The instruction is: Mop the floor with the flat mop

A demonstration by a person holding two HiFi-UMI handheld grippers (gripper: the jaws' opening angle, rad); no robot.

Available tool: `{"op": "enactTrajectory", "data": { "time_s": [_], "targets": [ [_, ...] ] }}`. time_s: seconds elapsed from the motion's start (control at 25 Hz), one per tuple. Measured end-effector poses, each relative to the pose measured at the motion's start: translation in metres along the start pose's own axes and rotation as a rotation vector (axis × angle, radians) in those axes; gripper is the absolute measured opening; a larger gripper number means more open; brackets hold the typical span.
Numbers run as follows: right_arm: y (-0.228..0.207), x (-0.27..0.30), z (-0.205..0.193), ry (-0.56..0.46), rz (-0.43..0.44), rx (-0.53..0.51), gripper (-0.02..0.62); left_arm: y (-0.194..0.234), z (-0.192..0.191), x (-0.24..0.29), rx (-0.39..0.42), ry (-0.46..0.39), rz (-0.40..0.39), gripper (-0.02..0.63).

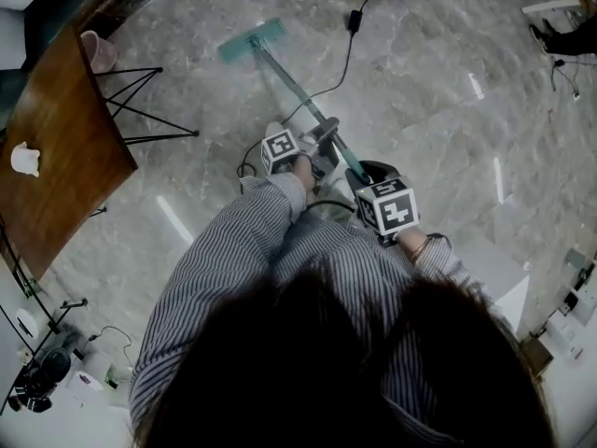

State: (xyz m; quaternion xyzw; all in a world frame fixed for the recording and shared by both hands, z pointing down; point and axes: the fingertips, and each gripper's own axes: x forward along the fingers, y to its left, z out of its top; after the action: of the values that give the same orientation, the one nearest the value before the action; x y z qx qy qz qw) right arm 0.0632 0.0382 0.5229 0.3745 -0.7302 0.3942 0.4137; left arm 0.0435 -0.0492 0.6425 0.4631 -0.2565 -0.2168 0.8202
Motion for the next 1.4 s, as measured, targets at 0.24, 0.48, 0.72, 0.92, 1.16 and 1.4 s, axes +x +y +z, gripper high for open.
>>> {"op": "enactTrajectory", "data": {
  "time_s": [0.24, 0.48, 0.72, 0.92, 1.16, 1.4],
  "targets": [
    [0.025, 0.066, 0.118, -0.033, -0.006, 0.041, 0.118, -0.052, 0.128, 0.006, -0.016, -0.003, -0.006, 0.15],
    [0.045, 0.123, 0.231, -0.065, -0.01, 0.058, 0.12, -0.105, 0.248, 0.012, -0.031, -0.113, -0.061, 0.149],
    [0.046, 0.157, 0.321, -0.087, -0.026, 0.072, 0.12, -0.153, 0.332, 0.027, -0.056, -0.206, -0.13, 0.149],
    [0.045, 0.173, 0.377, -0.114, -0.038, 0.048, 0.116, -0.183, 0.377, 0.04, -0.043, -0.219, -0.153, 0.15],
    [0.036, 0.174, 0.382, -0.128, -0.071, 0.052, 0.112, -0.189, 0.376, 0.049, -0.018, -0.184, -0.125, 0.152],
    [0.033, 0.171, 0.361, -0.1, -0.08, 0.06, 0.112, -0.175, 0.365, 0.045, -0.018, -0.197, -0.126, 0.149]
  ]
}}
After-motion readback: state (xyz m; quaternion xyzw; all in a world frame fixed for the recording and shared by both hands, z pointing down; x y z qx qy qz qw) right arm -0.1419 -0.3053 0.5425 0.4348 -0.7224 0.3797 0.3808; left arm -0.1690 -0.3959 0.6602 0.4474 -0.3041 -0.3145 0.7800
